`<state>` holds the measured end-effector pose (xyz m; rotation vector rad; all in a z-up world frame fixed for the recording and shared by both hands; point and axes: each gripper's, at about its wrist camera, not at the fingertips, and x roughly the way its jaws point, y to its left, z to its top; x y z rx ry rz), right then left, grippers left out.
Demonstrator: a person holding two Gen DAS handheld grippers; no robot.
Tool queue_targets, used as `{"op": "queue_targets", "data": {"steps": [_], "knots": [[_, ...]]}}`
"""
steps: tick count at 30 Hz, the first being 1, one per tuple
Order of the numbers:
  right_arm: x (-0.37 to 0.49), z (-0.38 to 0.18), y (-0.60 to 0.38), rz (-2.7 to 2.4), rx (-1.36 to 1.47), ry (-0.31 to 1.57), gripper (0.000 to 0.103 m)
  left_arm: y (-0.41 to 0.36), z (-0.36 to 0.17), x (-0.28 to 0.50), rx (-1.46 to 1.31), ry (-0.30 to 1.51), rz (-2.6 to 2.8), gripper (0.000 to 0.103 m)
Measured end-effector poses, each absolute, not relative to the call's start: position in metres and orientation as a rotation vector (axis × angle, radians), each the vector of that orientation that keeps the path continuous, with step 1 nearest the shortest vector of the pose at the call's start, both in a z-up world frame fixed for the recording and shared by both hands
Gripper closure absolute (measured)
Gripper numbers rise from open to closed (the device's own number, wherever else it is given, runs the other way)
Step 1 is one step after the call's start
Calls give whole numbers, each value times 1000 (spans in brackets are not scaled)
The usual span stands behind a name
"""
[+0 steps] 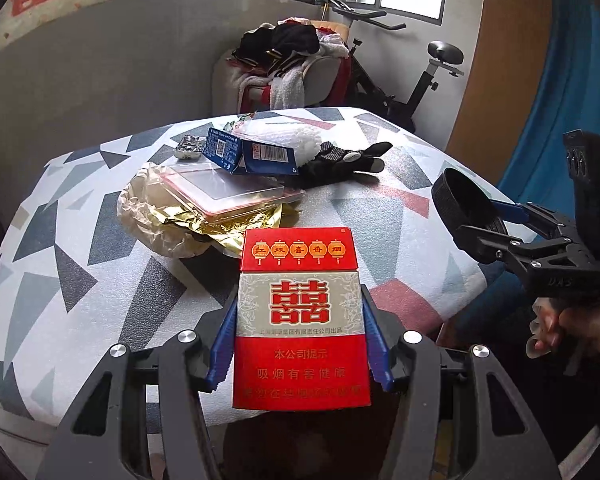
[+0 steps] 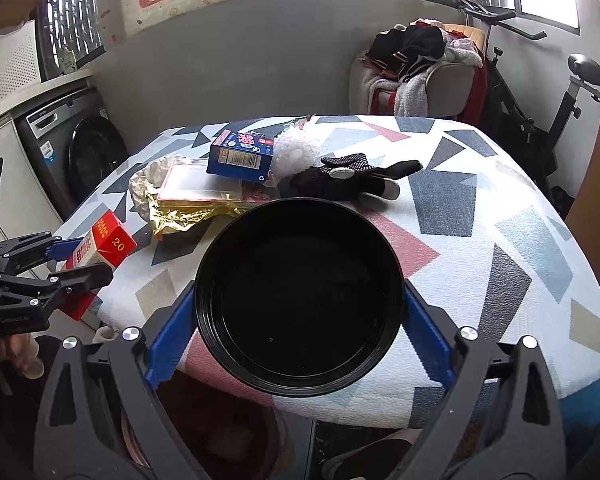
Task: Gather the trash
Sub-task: 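Drop the black lid into the bin with the right tool while the left drops the pack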
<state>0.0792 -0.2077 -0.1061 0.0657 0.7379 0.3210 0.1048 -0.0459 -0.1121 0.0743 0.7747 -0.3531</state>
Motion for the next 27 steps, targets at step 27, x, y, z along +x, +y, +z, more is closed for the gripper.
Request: {"op": "queue_targets", "data": {"steps": [27], "knots": [[12,-155,-118,618,-110,828,10,24,-128,12,-87,709,-270,49]]}}
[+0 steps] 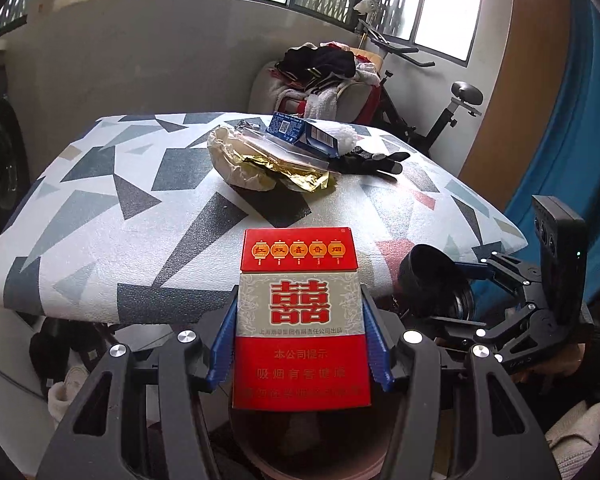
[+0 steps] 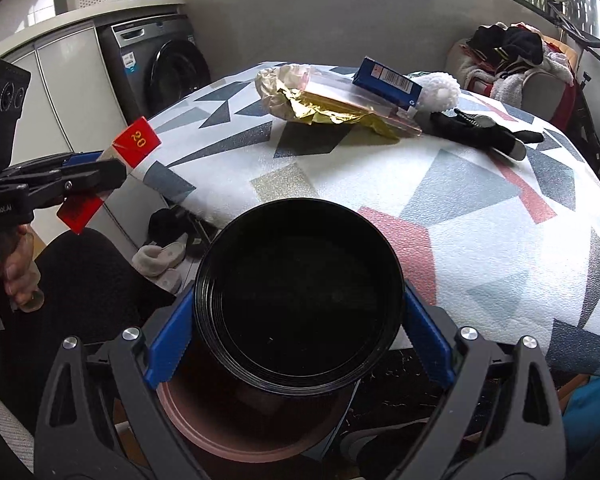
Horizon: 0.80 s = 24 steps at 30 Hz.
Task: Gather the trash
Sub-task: 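Drop the black lid into the bin with the right tool while the left drops the pack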
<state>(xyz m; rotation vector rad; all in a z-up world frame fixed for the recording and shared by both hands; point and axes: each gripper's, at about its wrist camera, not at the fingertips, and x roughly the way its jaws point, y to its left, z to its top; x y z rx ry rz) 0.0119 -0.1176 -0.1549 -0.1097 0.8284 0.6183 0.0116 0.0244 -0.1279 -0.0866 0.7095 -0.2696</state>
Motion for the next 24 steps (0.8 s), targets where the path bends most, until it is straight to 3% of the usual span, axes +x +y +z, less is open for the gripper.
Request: {"op": "queue_targets", "data": {"steps": [11,24], "knots": [[10,-169,-103,656,-150,883,6,13,-139,16,-50,751,-284,49],[23,-156,-145,494,8,810,6,3,-146,20,-12,791,-299,49]]}}
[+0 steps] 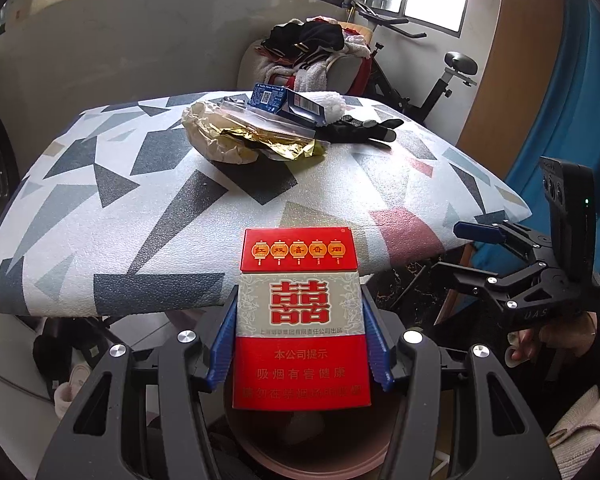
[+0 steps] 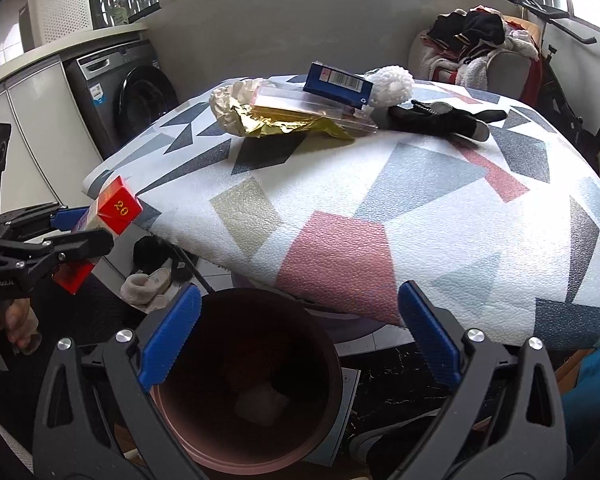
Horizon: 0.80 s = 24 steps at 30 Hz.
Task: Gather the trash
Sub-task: 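Drop the black lid into the bin with the right tool while the left drops the pack, then move both tools back over the table toward the remaining items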
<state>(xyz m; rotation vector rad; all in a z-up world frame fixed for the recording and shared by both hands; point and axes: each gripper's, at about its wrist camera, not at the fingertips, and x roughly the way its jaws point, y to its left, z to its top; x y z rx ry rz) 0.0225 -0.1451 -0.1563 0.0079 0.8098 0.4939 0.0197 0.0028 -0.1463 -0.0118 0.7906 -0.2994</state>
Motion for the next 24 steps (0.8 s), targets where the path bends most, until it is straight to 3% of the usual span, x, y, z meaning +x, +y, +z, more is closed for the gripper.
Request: {"op": "queue_targets", "data": {"steps": [16,21,24], "knots": [[27,-152,-165,425,79,789,6,-6,-149,22,23,803,-312,48],[28,-153,-166,423,81,789,6,-7,-149,22,27,803,-303,24],[28,-153,-166,421,82,791,6,-6,-149,22,26,804,-296,19]]}}
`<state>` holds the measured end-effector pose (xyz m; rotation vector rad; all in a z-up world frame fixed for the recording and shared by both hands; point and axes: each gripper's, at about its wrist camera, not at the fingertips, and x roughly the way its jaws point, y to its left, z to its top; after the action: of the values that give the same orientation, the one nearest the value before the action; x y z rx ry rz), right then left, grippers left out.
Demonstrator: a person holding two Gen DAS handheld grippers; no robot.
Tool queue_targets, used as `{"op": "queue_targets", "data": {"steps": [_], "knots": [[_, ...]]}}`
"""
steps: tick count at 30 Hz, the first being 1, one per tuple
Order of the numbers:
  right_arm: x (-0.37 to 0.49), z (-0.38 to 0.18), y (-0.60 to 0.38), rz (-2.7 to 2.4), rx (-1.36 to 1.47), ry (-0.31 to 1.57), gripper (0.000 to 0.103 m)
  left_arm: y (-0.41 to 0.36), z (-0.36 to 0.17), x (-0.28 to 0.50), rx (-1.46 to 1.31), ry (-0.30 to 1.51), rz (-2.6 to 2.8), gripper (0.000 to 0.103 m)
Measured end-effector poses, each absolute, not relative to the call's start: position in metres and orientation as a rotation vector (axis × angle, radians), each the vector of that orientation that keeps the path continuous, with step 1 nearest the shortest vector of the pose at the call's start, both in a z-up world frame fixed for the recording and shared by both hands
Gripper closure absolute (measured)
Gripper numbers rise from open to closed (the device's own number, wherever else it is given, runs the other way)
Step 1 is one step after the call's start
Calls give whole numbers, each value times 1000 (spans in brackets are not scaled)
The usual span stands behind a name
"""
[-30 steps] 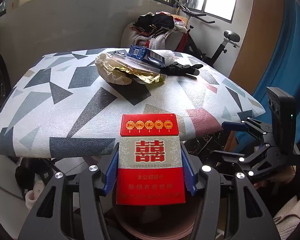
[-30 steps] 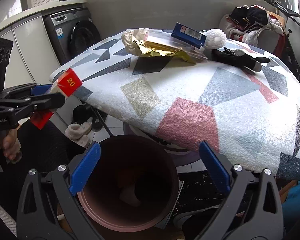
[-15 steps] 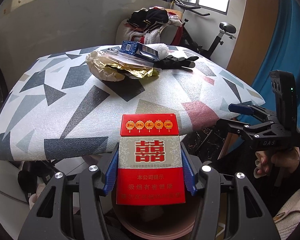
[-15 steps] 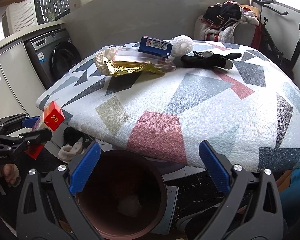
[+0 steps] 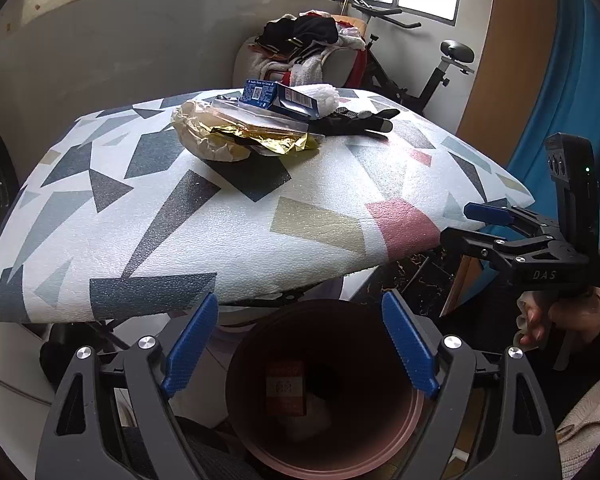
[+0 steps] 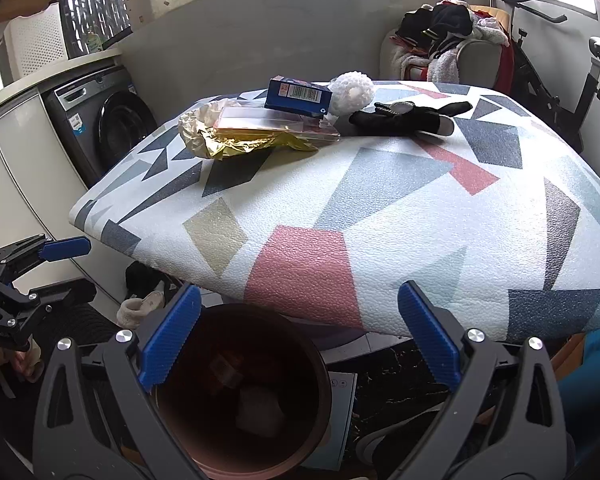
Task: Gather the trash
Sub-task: 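Move both tools back over the table toward the remaining items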
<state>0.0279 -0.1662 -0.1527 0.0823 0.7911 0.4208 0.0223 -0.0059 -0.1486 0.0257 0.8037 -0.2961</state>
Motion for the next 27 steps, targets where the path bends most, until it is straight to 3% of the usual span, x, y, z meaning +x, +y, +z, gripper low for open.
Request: {"op": "queue_targets", "data": {"steps": [9,19,27], "knots": [[28,-154,-167,387,67,791,6,2,-147,24,-3,798,-255,6],[46,-145,-169,292,32,843,6,17,-122,34,-24,726,-181,6],[74,-108,-175,301,24,795,6,32,-81,66,-94,681,-119,6]]}}
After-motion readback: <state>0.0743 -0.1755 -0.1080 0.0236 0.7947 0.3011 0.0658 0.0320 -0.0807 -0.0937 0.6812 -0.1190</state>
